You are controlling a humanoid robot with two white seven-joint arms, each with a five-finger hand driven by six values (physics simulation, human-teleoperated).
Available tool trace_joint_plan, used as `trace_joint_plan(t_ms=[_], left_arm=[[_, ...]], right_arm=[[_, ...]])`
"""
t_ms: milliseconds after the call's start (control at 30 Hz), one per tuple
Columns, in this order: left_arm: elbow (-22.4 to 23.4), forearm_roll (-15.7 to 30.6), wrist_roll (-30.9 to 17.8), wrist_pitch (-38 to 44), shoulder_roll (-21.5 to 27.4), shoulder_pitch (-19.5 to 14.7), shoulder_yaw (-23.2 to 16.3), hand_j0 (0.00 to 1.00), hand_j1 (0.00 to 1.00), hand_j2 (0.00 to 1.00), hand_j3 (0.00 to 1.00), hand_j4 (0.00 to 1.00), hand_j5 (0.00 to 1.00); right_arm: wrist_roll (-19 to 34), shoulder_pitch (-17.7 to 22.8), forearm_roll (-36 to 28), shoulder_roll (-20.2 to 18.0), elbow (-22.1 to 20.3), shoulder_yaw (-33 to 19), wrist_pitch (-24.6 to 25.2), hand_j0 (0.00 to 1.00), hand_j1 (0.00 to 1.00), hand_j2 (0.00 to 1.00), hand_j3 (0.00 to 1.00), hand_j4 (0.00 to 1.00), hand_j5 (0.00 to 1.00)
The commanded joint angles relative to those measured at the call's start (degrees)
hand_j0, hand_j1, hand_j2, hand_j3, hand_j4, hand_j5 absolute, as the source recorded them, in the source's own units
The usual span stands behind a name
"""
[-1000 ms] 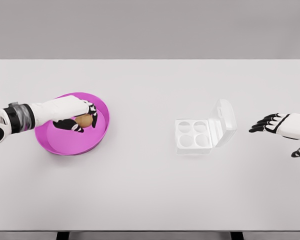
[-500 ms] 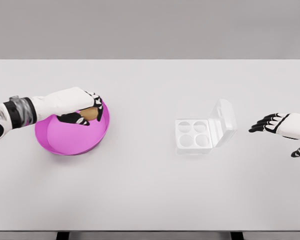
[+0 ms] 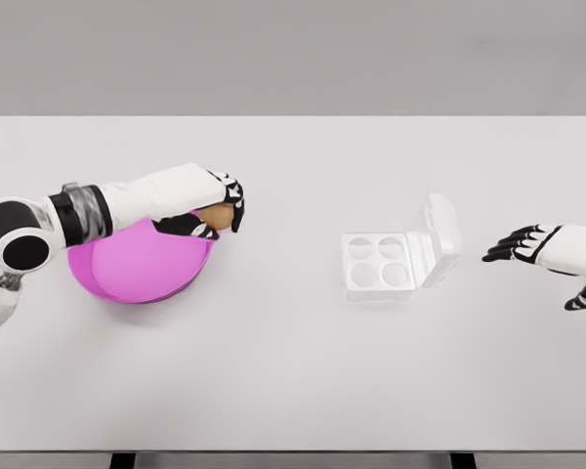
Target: Pack egg into the box and close the box lid
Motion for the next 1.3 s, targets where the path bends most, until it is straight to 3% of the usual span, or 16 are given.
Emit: trace_joint_plan(t_ms=[0, 467, 700, 867, 1267], left_arm=[[-0.03, 0.2, 0.05, 0.01, -1.94, 0.0, -0.27, 0.33, 0.33, 0.33, 0.33, 0.33, 0.33], [0.06, -0.42, 0.05, 0.1, -10.73, -0.71, -1.07, 0.32, 0.32, 0.32, 0.32, 0.32, 0.32], [0.59, -1.47, 0.05, 0.1, -16.09, -0.7, -1.77, 0.32, 0.32, 0.32, 0.32, 0.32, 0.32], [1.12, -1.83, 0.05, 0.1, -19.17, -0.79, -3.0, 0.33, 0.33, 0.33, 0.33, 0.33, 0.33], [9.82, -5.61, 0.05, 0.01, -28.4, -1.49, -4.32, 0.34, 0.34, 0.34, 0.34, 0.34, 0.34]], right_arm=[[-0.02, 0.0, -0.35, -0.1, -0.01, 0.24, 0.15, 1.0, 1.0, 1.0, 1.0, 1.0, 1.0], [-0.02, -0.79, 0.35, 1.22, 2.45, 0.33, 0.15, 1.0, 1.0, 1.0, 1.0, 1.0, 1.0], [-0.02, -4.75, 1.85, 3.24, 4.38, 3.14, 0.15, 1.0, 1.0, 1.0, 1.0, 1.0, 1.0], [-0.02, -4.92, 2.03, 3.24, 3.77, 3.67, 0.15, 1.0, 1.0, 1.0, 1.0, 1.0, 1.0], [-0.02, -4.92, 1.94, 3.24, 3.24, 3.67, 0.15, 1.0, 1.0, 1.0, 1.0, 1.0, 1.0]])
